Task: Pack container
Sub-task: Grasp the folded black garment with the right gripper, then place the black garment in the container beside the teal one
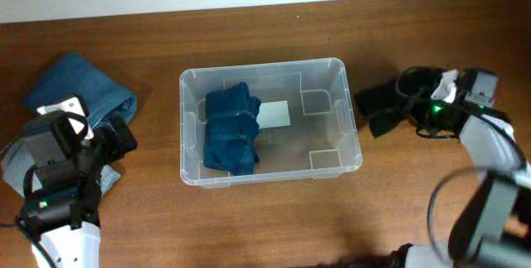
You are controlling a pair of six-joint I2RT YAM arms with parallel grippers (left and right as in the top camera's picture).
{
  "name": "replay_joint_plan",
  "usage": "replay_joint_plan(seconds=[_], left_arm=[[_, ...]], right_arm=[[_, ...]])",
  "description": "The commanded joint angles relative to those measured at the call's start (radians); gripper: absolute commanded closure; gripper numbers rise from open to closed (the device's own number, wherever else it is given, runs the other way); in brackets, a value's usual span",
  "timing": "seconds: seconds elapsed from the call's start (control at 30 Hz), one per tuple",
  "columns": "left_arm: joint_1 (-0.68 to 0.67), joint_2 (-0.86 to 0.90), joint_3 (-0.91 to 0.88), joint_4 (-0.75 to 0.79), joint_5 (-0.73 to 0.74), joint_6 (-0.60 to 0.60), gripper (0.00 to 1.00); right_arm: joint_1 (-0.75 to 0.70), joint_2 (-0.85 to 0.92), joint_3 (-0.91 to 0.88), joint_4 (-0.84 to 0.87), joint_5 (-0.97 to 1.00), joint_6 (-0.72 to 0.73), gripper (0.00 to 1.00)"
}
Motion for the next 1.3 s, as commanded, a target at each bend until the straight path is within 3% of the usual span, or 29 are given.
replay_joint_plan(seconds=[0.0,0.13,0.3,0.47,0.67,0.7,0.8,0.83,1.0,1.03,1.07,1.2,1.27], left_arm=[[0.005,0.003,0.019,0.002,0.011,-0.009,0.0],[0.005,0.003,0.019,0.002,0.011,-0.009,0.01],[0.005,0.003,0.019,0.002,0.011,-0.009,0.01],[0.005,0.003,0.019,0.002,0.011,-0.009,0.01],[0.005,0.006,0.019,0.002,0.011,-0.009,0.0],[0.005,0.006,0.019,0.002,0.011,-0.009,0.01],[0.005,0.007,0.019,0.002,0.011,-0.009,0.01],[0.005,0.01,0.019,0.002,0.011,-0.009,0.01],[0.004,0.018,0.019,0.002,0.011,-0.009,0.0],[0.004,0.018,0.019,0.003,0.011,-0.009,0.01],[0.005,0.018,0.019,0.003,0.011,-0.009,0.01],[0.005,0.018,0.019,0.003,0.011,-0.009,0.01],[0.005,0.018,0.019,0.003,0.011,-0.009,0.0]], right_arm=[[0.081,-0.265,0.082,-0.051,-0.024,-0.108,0.96],[0.228,-0.449,0.105,-0.086,0.056,-0.153,0.96],[0.478,-0.471,0.104,-0.192,0.161,-0.249,0.96],[0.692,-0.198,0.104,-0.277,0.186,-0.395,0.96],[0.714,0.088,0.121,-0.202,0.263,-0.412,0.96],[0.714,0.116,0.141,-0.21,0.288,-0.42,0.89],[0.714,0.125,0.225,-0.286,0.353,-0.42,0.46],[0.715,0.107,0.291,-0.348,0.38,-0.42,0.39],[0.714,0.013,0.611,-0.585,0.484,-0.447,0.23],[0.712,-0.001,0.644,-0.597,0.5,-0.445,0.16],[0.703,-0.022,0.681,-0.603,0.528,-0.418,0.03],[0.54,-0.08,0.709,-0.59,0.628,-0.168,0.02],[0.443,-0.069,0.703,-0.606,0.625,-0.109,0.01]])
